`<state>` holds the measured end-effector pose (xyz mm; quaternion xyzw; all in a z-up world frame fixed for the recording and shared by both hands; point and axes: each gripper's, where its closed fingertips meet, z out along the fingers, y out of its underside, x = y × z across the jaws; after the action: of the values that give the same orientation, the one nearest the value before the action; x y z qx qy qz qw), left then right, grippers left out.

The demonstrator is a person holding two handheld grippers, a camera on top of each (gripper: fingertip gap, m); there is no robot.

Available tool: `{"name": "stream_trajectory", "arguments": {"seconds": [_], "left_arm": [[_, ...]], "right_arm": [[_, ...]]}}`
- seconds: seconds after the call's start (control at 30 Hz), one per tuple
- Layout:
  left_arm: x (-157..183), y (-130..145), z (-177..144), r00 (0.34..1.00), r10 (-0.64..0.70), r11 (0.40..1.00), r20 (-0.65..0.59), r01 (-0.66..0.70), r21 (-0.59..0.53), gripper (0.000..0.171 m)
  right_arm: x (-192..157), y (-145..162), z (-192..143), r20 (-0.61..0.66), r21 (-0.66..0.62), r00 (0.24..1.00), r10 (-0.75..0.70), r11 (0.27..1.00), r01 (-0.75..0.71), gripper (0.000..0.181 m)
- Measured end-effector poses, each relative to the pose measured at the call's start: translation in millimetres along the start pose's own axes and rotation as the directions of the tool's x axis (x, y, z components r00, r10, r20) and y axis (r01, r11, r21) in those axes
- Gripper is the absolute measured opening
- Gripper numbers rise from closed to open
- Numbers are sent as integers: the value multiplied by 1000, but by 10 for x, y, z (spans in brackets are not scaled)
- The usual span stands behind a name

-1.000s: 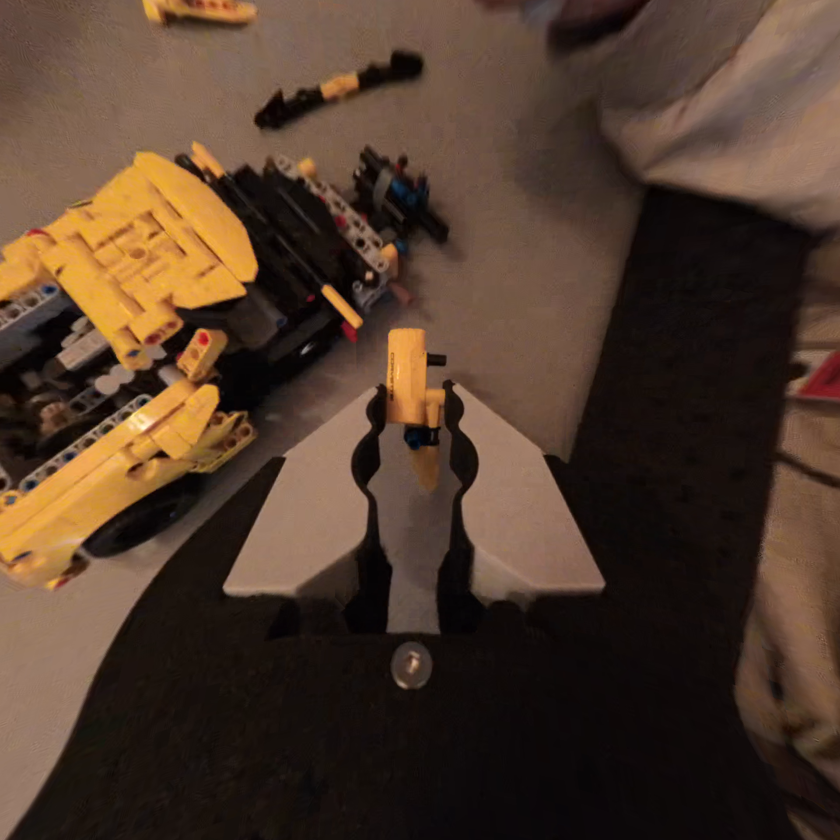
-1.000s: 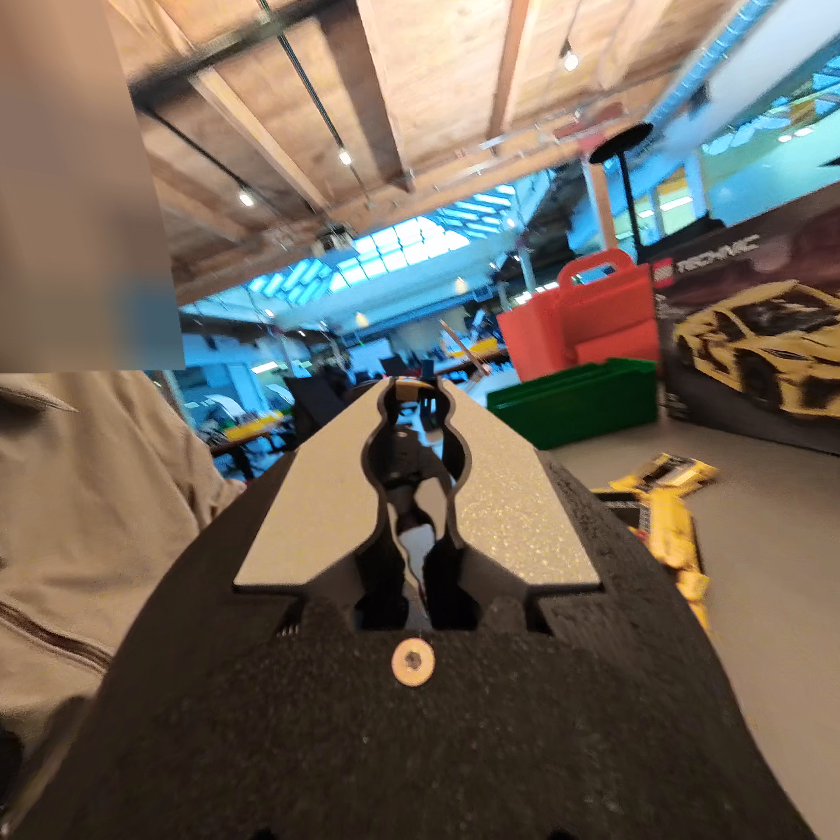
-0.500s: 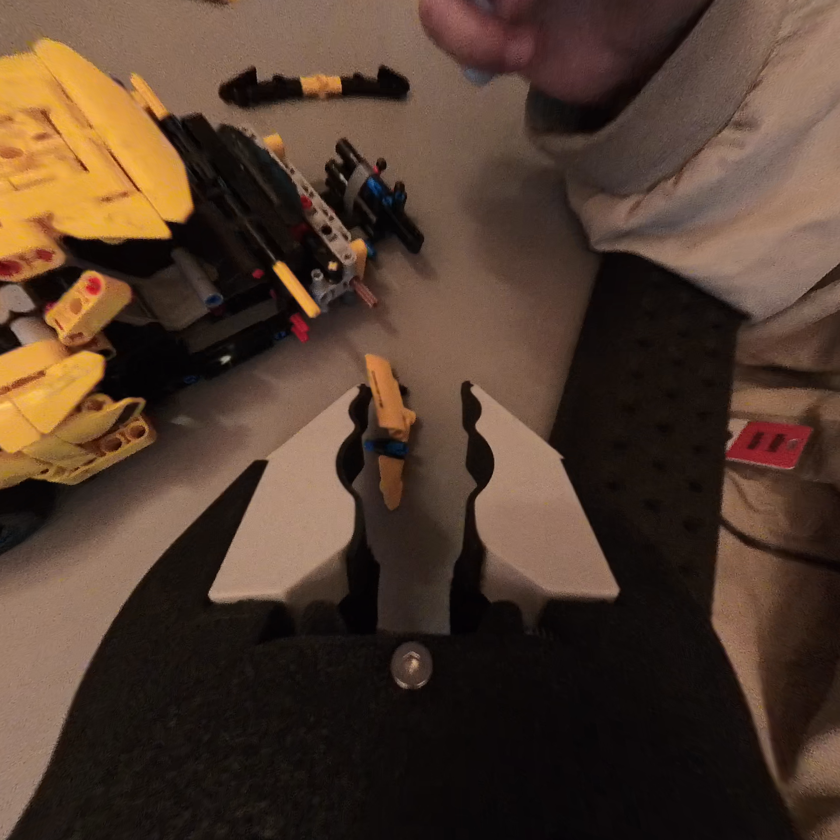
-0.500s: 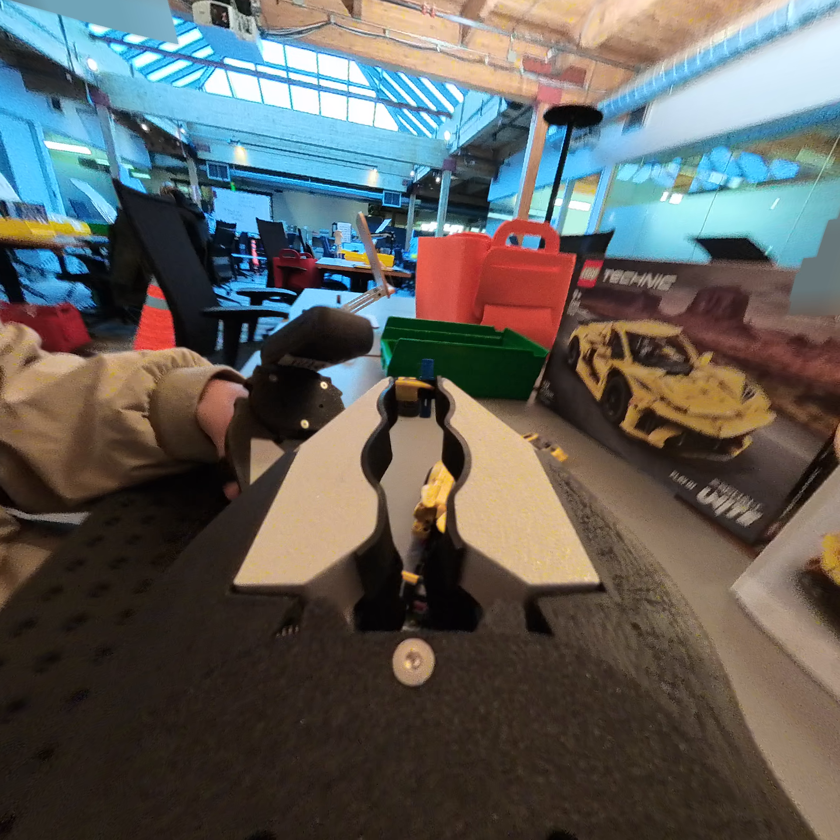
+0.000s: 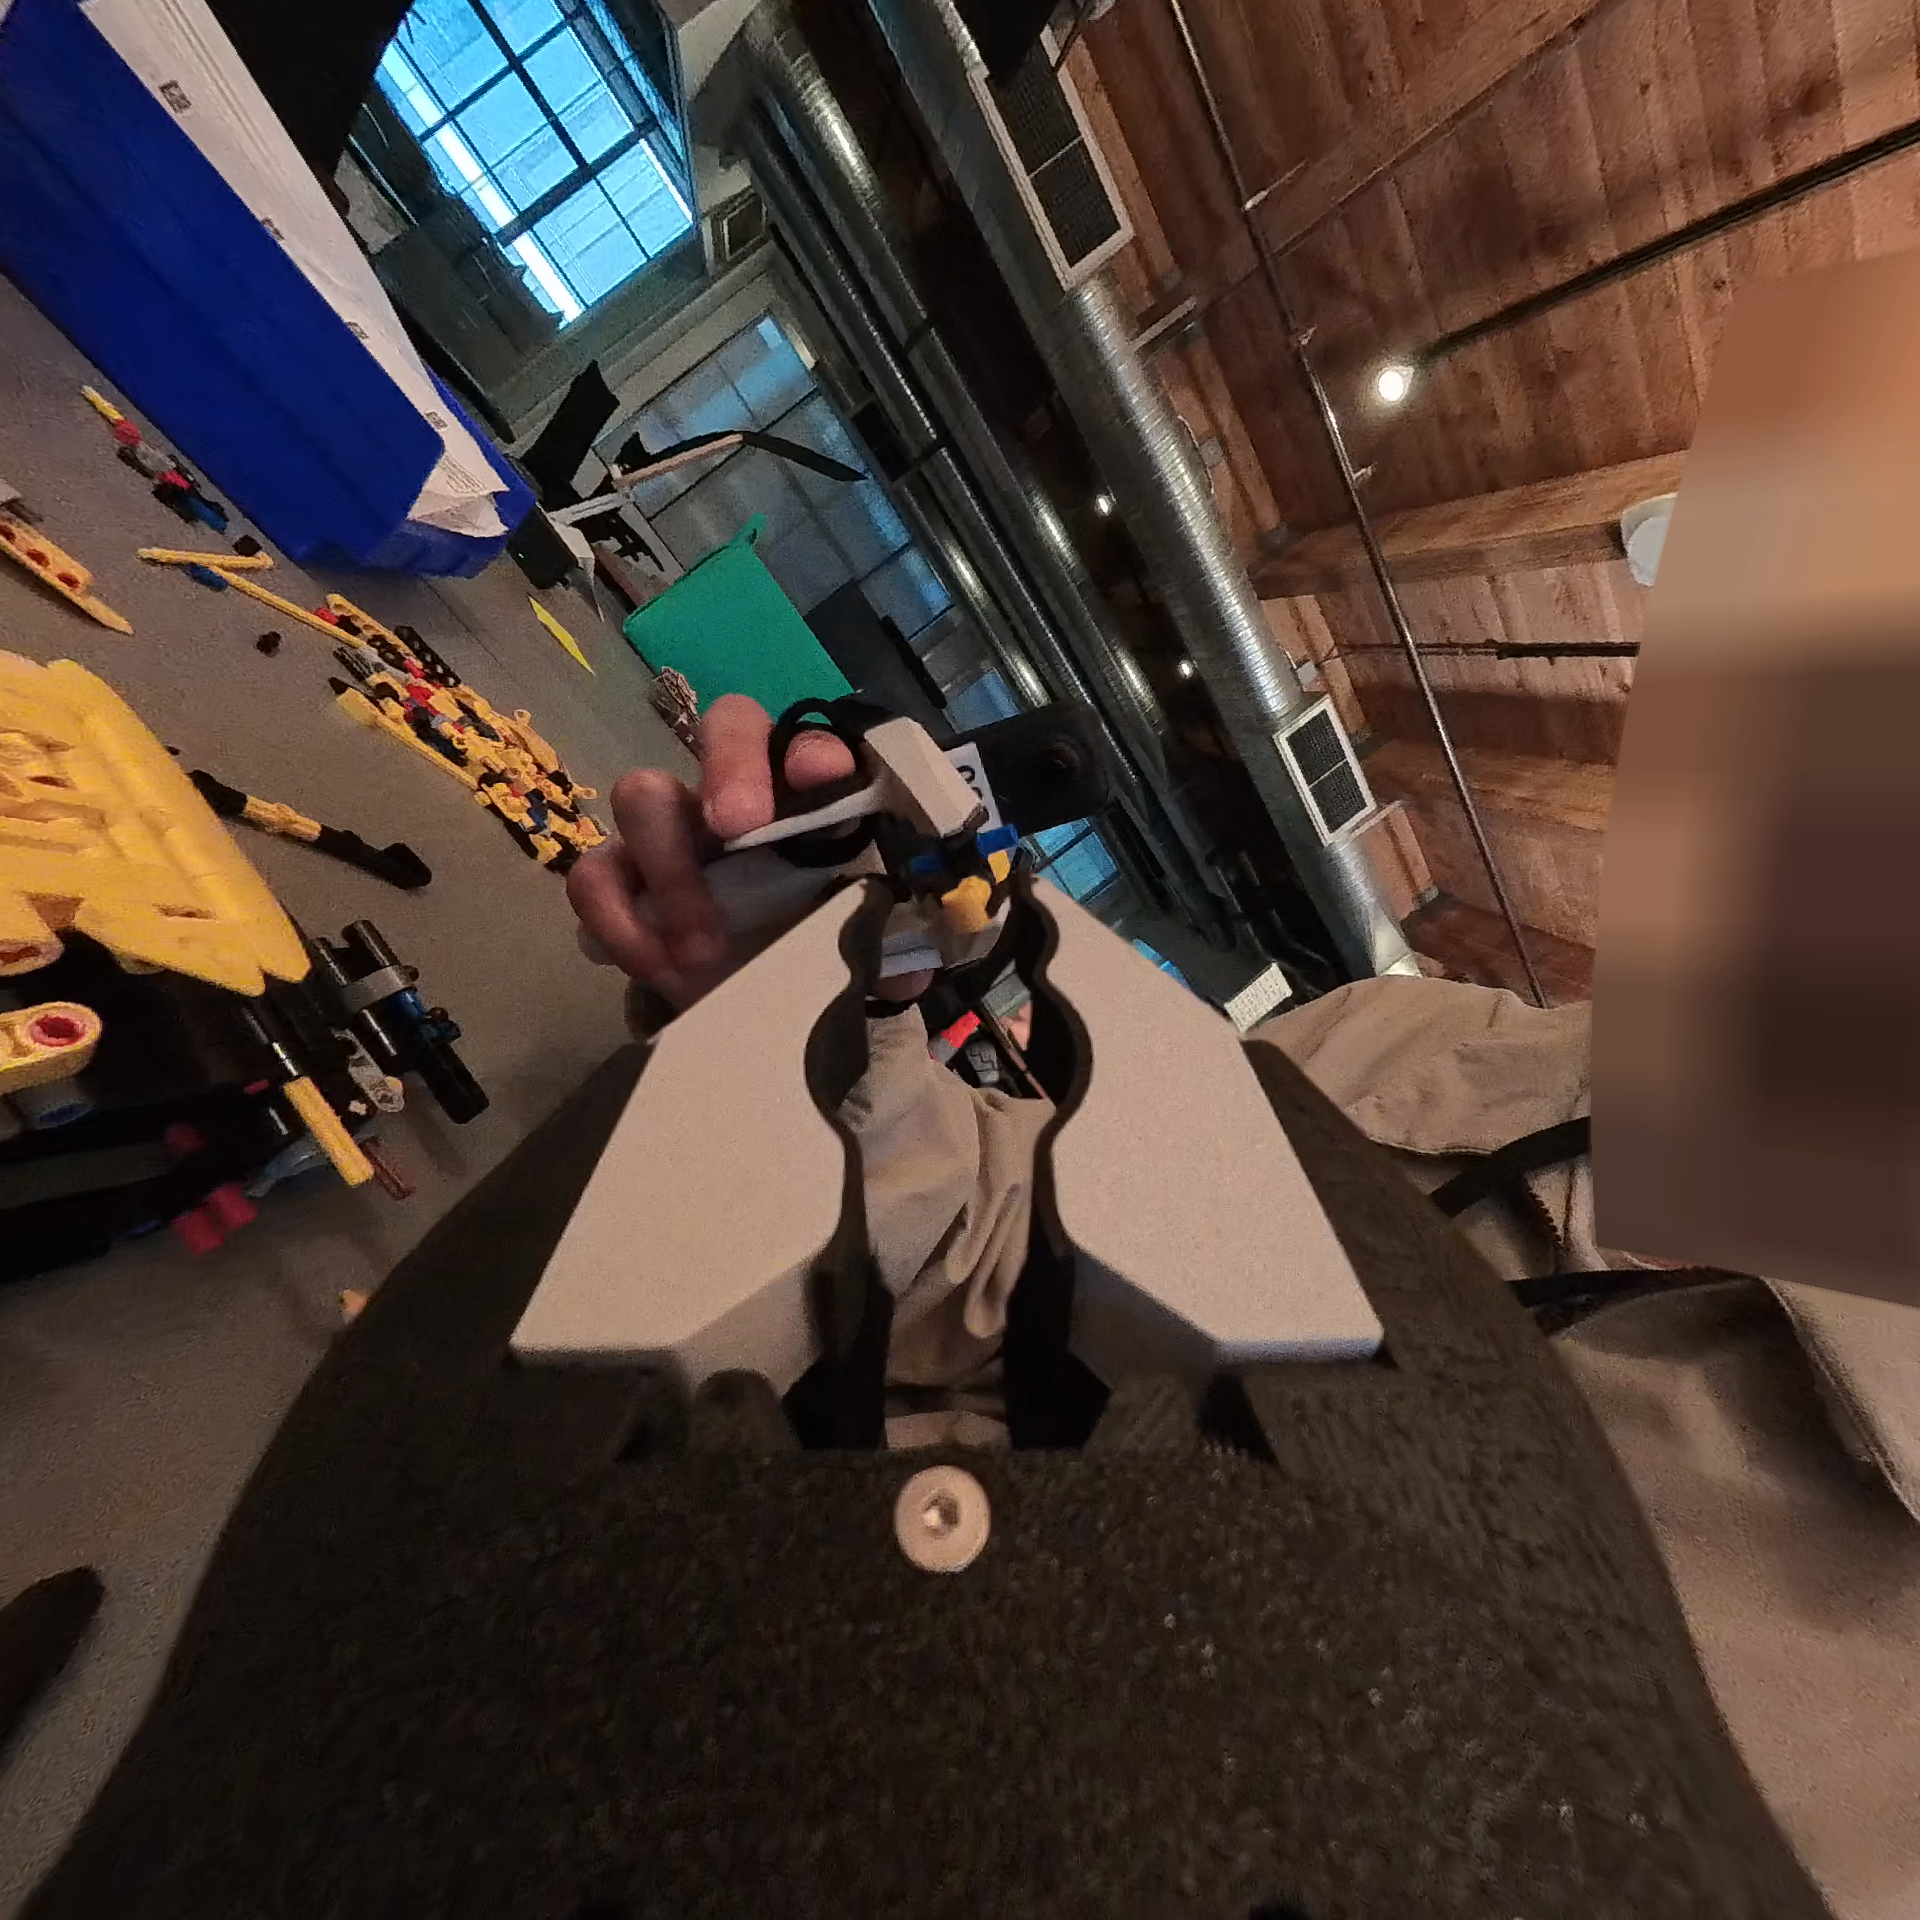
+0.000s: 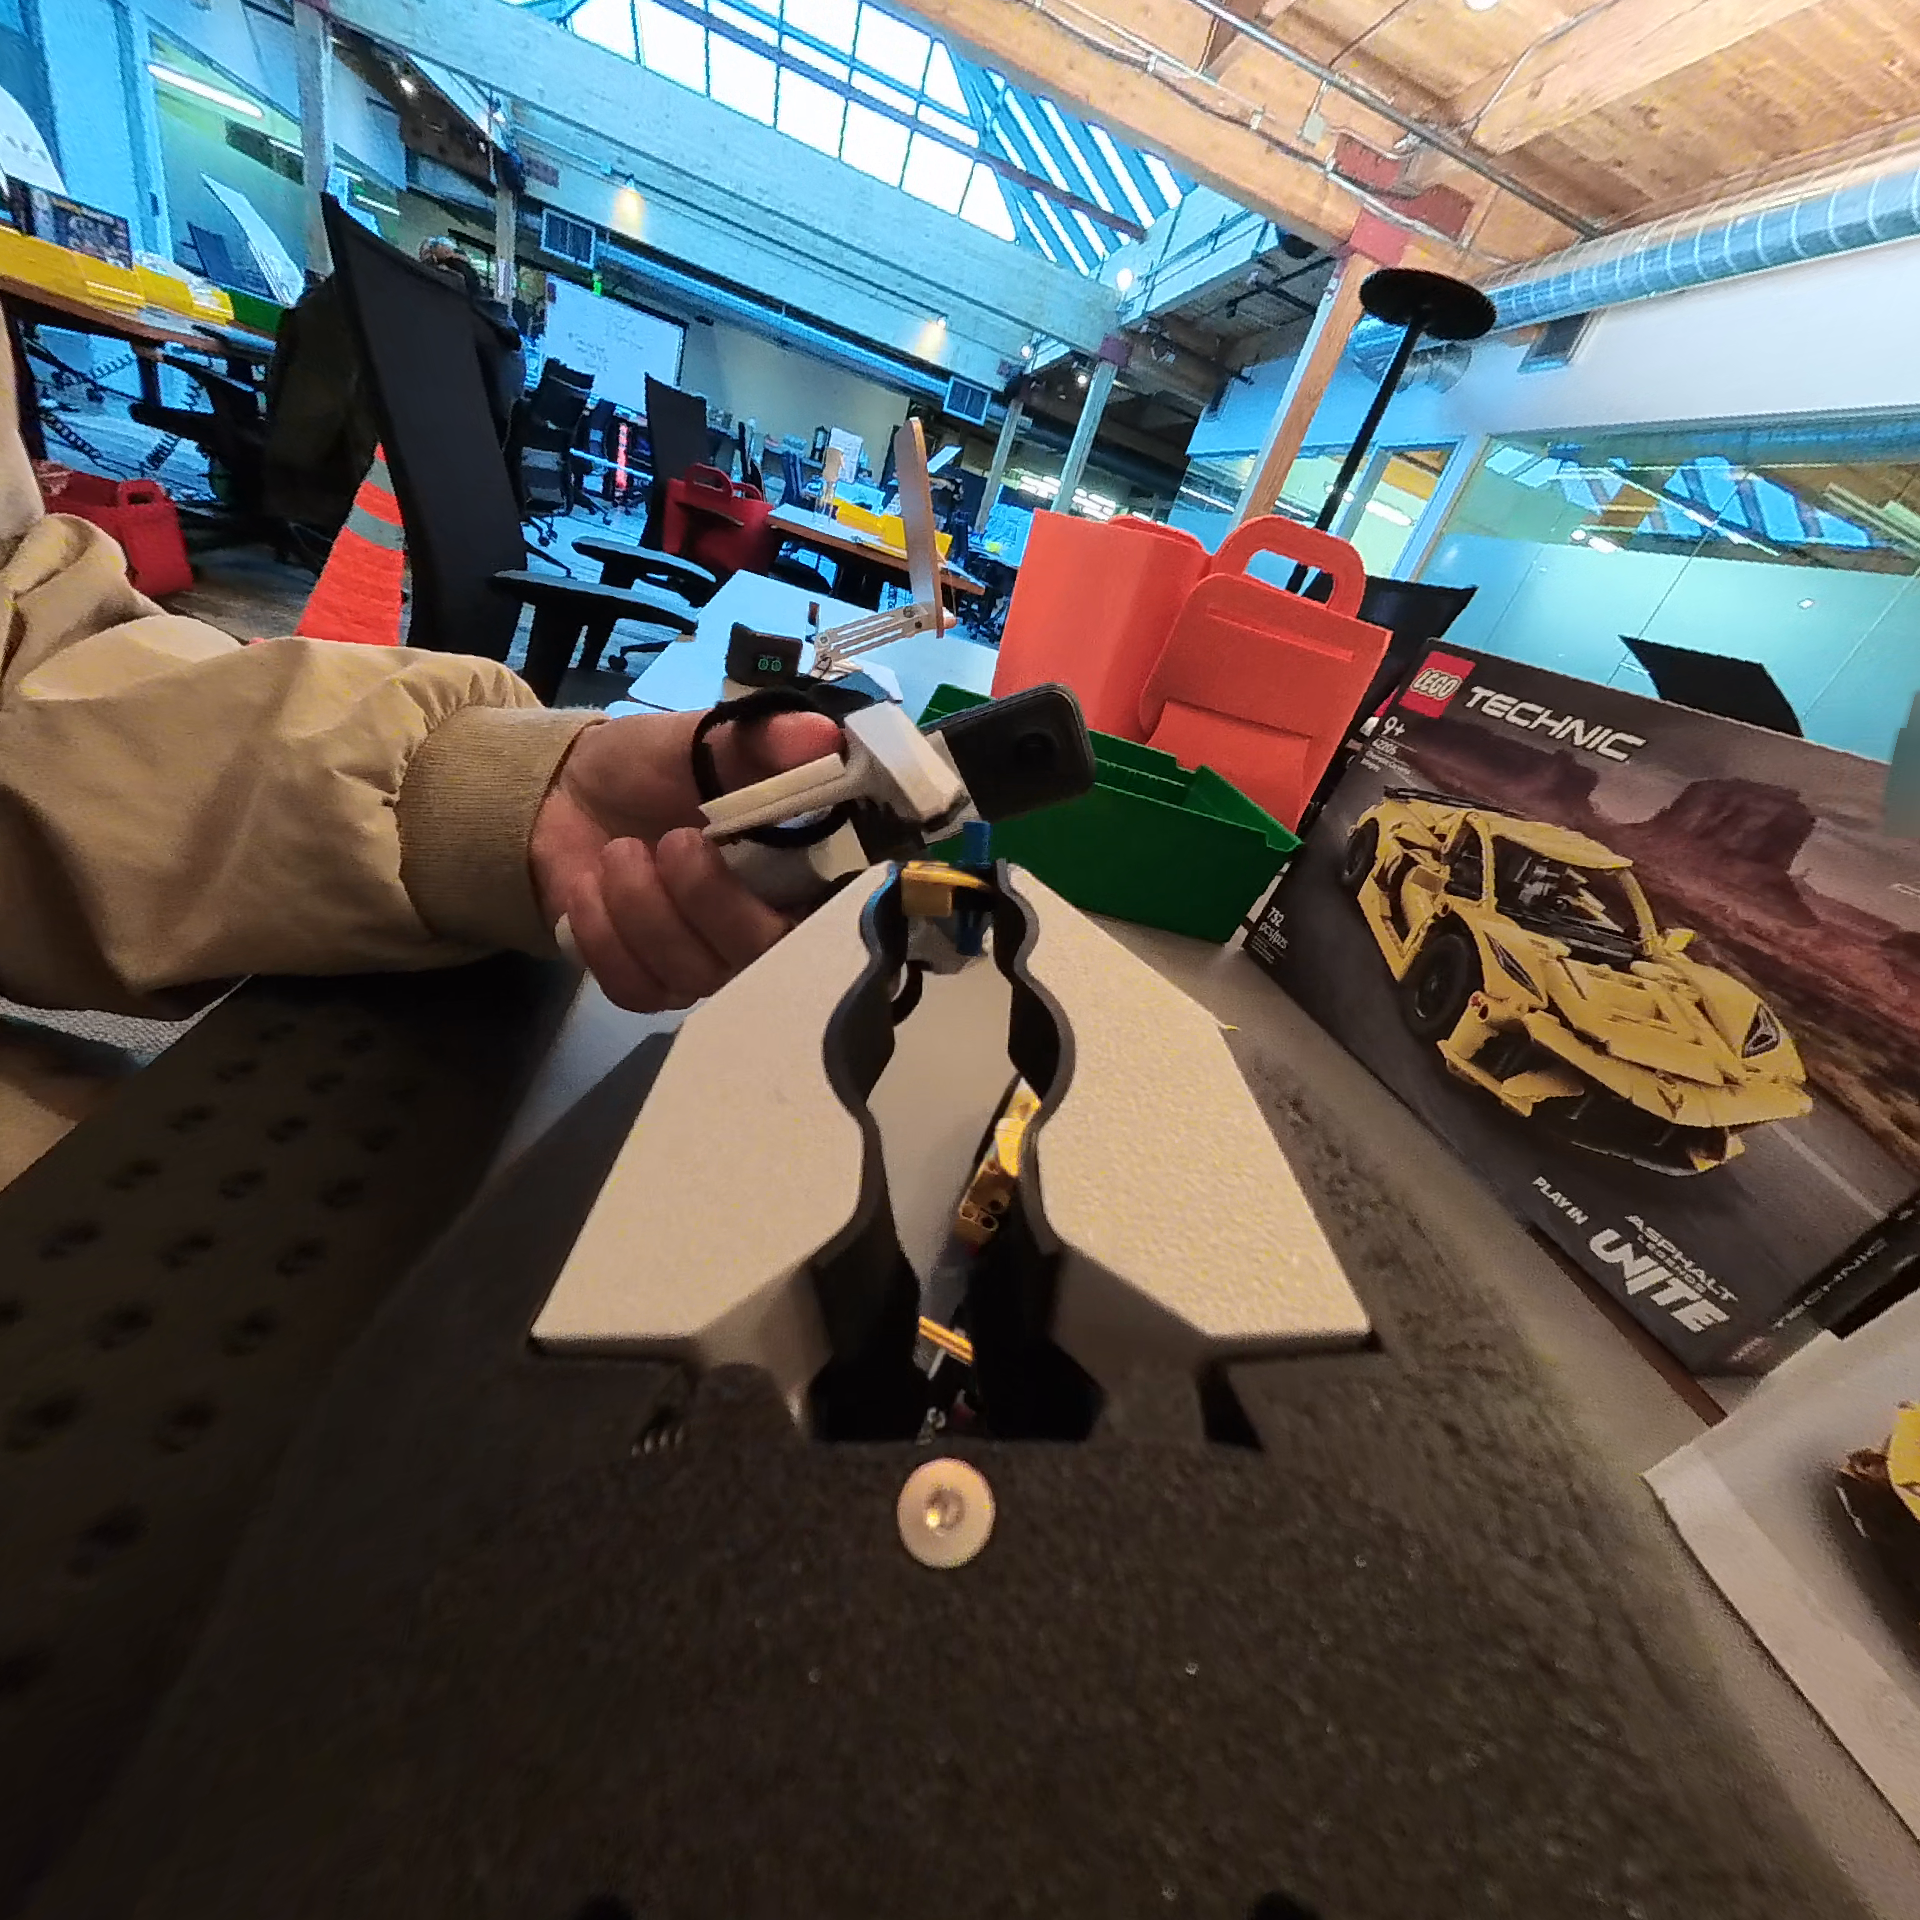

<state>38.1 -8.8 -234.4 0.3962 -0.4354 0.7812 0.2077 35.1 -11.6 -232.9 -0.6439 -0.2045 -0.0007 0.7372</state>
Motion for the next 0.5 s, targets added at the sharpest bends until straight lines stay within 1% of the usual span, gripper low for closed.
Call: {"name": "stream_trajectory", "arguments": {"seconds": [0.13,0.2,0.27,0.37,0.5], "left_arm": [[30,93,60,1000,-15,998,-18,14,-55,21],[57,138,84,999,-25,997,-35,22,-79,9],[31,102,77,998,-54,997,-11,54,-64,6],[47,69,110,1000,-6,999,19,6,-35,6],[116,70,163,999,-39,999,-26,39,-28,7]], "right_arm": [[-18,13,11,11,-8,1000,3,1000,-3,14],[-36,6,9,22,-5,1000,6,1000,-6,14],[0,38,13,-3,-25,1000,-5,1000,5,14],[24,1,-5,-8,-7,1000,1,1000,-1,14],[15,-70,-37,0,28,1000,3,1000,-3,14]]}}
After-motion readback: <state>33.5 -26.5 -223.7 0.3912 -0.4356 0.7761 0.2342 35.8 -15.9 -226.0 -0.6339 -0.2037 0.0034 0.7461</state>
